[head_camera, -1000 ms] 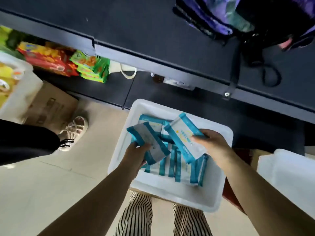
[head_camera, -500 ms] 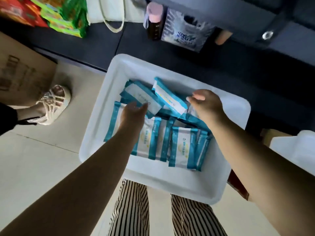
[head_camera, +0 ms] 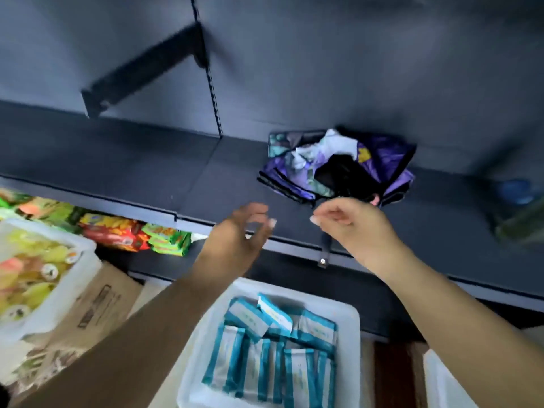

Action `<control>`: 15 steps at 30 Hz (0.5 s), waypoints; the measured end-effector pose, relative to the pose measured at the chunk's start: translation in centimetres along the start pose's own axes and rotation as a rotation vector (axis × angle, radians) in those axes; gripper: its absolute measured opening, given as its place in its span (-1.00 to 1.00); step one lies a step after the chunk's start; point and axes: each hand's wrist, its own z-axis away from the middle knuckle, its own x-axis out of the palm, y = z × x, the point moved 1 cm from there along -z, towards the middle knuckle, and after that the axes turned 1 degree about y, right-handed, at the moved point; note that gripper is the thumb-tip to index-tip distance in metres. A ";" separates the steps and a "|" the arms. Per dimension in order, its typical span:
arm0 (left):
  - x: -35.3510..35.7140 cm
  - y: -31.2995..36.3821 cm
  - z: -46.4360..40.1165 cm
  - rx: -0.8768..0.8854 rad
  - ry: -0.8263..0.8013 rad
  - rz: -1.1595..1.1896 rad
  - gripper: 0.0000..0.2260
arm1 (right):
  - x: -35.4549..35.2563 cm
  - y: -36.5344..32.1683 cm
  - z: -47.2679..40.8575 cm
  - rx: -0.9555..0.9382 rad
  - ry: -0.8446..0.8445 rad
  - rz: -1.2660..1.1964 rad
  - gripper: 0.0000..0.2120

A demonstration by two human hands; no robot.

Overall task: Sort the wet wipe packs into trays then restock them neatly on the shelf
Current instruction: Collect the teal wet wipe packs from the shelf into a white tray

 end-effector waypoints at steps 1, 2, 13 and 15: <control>-1.5 2.3 -0.4 0.068 0.002 -0.021 -0.74 | -1.8 -2.4 0.1 -0.061 0.029 0.017 -0.97; -2.8 4.3 -0.6 0.129 0.006 -0.032 -0.74 | -3.3 -4.6 0.3 -0.113 0.052 0.038 -0.97; -12.9 22.7 -3.0 0.687 0.121 -0.070 -0.81 | -17.6 -21.0 5.0 -0.455 0.438 0.285 -0.78; -13.1 24.8 -3.7 0.745 0.115 -0.064 -0.81 | -19.2 -22.0 5.8 -0.431 0.489 0.288 -0.78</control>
